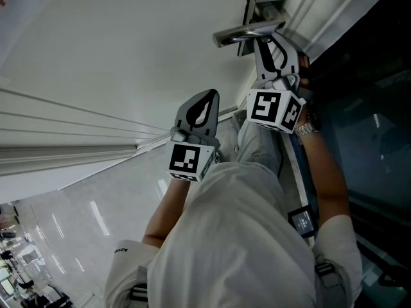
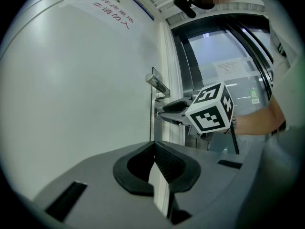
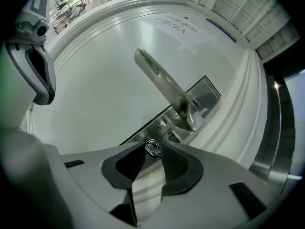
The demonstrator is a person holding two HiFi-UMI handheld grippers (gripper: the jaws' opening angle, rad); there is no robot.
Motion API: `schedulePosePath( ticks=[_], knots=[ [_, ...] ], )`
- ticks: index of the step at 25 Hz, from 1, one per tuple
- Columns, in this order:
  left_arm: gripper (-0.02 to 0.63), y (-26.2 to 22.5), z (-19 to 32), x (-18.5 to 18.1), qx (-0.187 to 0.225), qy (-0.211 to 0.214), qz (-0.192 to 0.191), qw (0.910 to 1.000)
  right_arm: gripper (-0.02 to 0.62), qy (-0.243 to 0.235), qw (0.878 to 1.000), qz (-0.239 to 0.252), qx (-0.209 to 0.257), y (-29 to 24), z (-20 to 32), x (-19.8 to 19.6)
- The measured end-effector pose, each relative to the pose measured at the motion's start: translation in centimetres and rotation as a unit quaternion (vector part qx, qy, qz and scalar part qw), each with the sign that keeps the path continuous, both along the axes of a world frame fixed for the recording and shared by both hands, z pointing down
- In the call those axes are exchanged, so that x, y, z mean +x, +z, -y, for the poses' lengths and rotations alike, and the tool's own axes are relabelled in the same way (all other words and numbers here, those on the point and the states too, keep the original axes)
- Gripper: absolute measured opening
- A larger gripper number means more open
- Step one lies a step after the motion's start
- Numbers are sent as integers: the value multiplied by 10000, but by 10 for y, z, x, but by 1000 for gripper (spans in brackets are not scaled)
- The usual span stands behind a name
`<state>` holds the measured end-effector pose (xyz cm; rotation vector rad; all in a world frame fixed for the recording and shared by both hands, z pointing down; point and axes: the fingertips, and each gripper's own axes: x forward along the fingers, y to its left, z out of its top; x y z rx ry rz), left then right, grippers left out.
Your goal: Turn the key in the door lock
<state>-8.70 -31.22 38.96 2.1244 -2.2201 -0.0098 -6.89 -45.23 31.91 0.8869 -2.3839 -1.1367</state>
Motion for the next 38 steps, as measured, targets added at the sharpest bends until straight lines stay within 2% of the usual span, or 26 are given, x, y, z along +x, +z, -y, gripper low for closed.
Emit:
schedulePosePath(
  ticks=[5,10,14,21,25,34,36,38],
  knots=[
    [9,-2,0,1,21,10,1,10000,101,5,9982,381,-457,-3,2,1],
    [8,-2,0,0,34,8,-13,10000,103,29,9957,585,-722,-3,2,2],
    [9,-3,1,-1,50,16,-20,10000,103,28,9900,832,-1139,-4,3,1],
    [9,-2,1,-1,28,43,-8,10000,103,-7,9821,1139,-1502,-6,4,1],
    [9,1,2,-1,1,72,-11,10000,103,-53,9655,1520,-2114,-7,6,2],
    [9,1,2,1,-20,119,-8,9999,104,-84,9432,1876,-2740,-6,9,4],
    [9,1,3,1,-5,119,-8,9999,103,-124,9293,2080,-3050,-5,10,5],
    [9,2,2,0,-28,93,-6,10000,101,-200,9038,2436,-3513,-7,12,6]
  ],
)
